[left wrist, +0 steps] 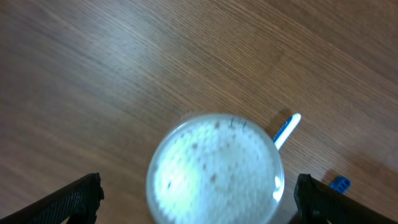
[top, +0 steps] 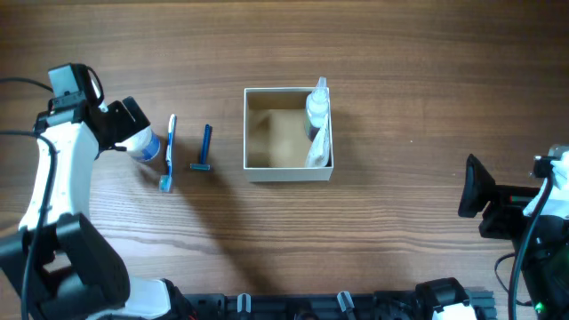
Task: Pack container
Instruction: 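Grasp the cotton-swab tub from above with the left gripper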
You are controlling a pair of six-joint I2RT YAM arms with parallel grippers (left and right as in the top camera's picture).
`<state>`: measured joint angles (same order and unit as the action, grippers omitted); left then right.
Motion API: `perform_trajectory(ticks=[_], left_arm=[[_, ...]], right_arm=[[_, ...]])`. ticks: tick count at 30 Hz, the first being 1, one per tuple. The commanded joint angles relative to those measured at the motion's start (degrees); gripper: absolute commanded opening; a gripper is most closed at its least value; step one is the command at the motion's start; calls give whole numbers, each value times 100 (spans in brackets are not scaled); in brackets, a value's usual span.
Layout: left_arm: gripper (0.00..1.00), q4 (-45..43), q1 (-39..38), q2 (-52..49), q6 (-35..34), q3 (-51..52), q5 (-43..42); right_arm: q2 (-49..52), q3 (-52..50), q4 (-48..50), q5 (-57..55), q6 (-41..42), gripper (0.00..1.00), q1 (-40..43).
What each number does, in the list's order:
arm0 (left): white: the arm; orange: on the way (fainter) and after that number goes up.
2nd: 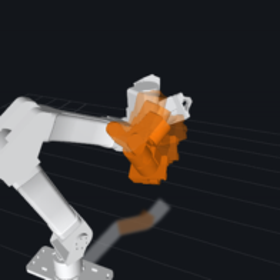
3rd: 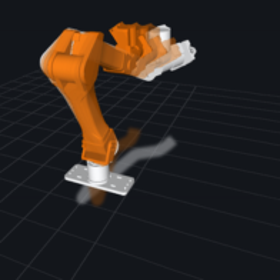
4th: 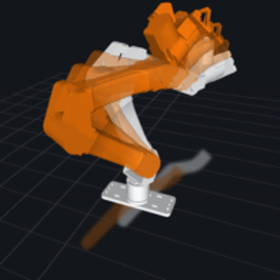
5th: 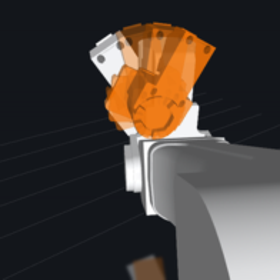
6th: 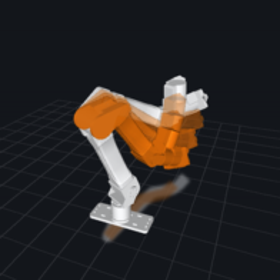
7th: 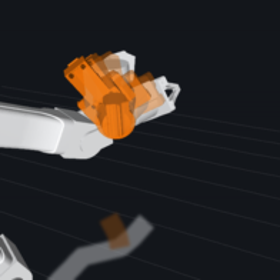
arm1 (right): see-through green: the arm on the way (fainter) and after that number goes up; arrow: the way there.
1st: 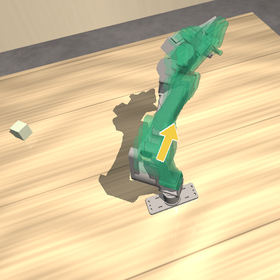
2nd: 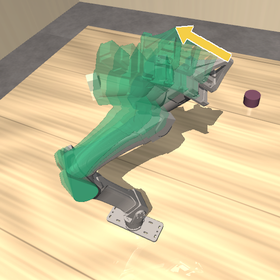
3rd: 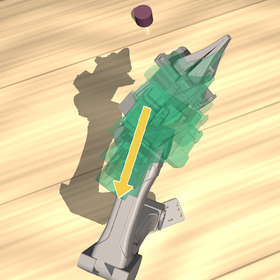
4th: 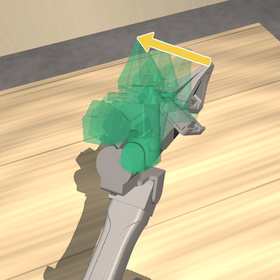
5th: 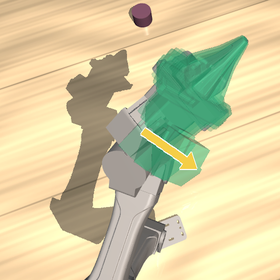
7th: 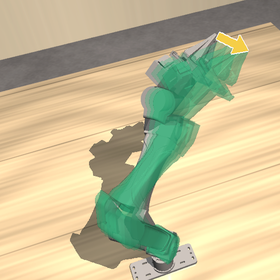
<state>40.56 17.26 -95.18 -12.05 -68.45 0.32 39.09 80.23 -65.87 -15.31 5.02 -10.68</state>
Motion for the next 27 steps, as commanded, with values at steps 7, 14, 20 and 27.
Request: perform_trajectory(ticks=[7, 14, 20, 27], left_arm=[[100, -444, 11, -439, 284, -68, -573], [100, -444, 13, -702, 284, -68, -562], [96, -431, 11, -734, 284, -68, -562], [84, -358, -15, -964, 282, -68, -415]], right_arm=[[17, 2, -2, -74, -37, 100, 4], [17, 2, -2, -72, -37, 100, 4], [17, 2, -2, -74, -39, 100, 4], [17, 2, -2, -72, -39, 100, 4]])
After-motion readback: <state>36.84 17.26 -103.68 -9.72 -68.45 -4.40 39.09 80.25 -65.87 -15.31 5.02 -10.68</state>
